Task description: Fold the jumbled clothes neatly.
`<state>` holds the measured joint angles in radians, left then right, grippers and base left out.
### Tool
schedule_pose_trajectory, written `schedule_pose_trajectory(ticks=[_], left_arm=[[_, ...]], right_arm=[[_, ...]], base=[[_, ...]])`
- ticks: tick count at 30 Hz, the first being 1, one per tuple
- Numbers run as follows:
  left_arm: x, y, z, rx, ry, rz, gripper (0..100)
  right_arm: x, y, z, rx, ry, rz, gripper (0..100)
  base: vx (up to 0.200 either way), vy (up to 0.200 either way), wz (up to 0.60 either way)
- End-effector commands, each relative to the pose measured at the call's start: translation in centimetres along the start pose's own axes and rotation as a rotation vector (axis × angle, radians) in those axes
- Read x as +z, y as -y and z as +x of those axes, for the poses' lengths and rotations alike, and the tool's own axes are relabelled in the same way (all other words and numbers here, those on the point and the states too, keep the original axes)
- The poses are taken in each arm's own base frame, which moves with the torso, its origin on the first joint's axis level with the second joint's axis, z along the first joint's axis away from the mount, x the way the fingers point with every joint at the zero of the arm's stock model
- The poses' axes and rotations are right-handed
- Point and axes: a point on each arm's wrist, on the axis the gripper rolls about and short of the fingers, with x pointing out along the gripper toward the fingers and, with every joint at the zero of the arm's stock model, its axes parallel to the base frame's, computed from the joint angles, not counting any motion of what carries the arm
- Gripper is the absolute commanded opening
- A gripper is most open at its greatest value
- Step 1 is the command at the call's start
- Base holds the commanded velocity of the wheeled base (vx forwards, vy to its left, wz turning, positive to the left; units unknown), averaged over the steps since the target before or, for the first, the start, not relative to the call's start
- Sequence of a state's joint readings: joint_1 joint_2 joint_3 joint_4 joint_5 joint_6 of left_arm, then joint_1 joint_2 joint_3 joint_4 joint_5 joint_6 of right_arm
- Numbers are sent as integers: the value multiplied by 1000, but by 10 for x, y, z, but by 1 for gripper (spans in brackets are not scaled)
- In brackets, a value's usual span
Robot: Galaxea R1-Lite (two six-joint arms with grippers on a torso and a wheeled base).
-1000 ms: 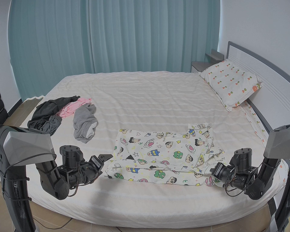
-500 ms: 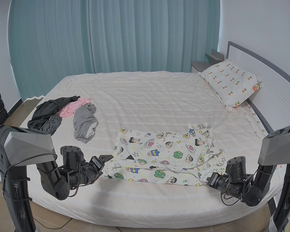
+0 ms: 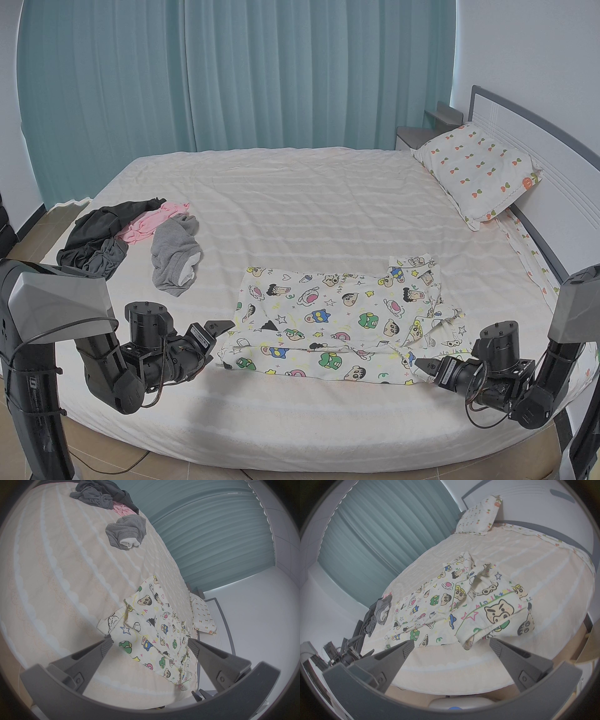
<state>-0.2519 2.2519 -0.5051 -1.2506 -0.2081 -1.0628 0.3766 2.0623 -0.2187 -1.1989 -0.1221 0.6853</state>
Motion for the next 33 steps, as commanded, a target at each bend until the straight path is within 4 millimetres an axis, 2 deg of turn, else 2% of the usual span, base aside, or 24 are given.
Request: schedule_pose_trajectory(ticks=[1,3,5,6,7,11,14,17,22,33], left_arm=[[0,0,0,0,1,0,100],[-1,0,0,2,-1,0,100],[0,0,0,1,-1,0,100],[0,0,0,1,-1,0,100],[0,0,1,1,-1,0,100],[0,0,1,-1,0,0,100],[0,0,1,-1,0,0,100],[0,0,1,-1,0,0,100],[0,0,1,-1,0,0,100],[-1,0,1,-1,-1,3,100]], right_arm=[[23,24,-6,3,27,-2,100],[31,34,-5,22,17,6,100],[48,58,0,73,4,5,100],[48,59,0,72,4,5,100],[55,74,7,69,4,-1,100],[64,96,29,33,15,-34,100],[73,101,47,46,31,-47,100],[68,105,55,37,0,-40,100],[57,111,51,67,-61,-23,100],[48,115,54,95,-105,-70,100]], base=[[0,0,0],[0,0,0],[0,0,0],[0,0,0],[0,0,0],[0,0,0],[0,0,0],[0,0,0],[0,0,0],[0,0,0]])
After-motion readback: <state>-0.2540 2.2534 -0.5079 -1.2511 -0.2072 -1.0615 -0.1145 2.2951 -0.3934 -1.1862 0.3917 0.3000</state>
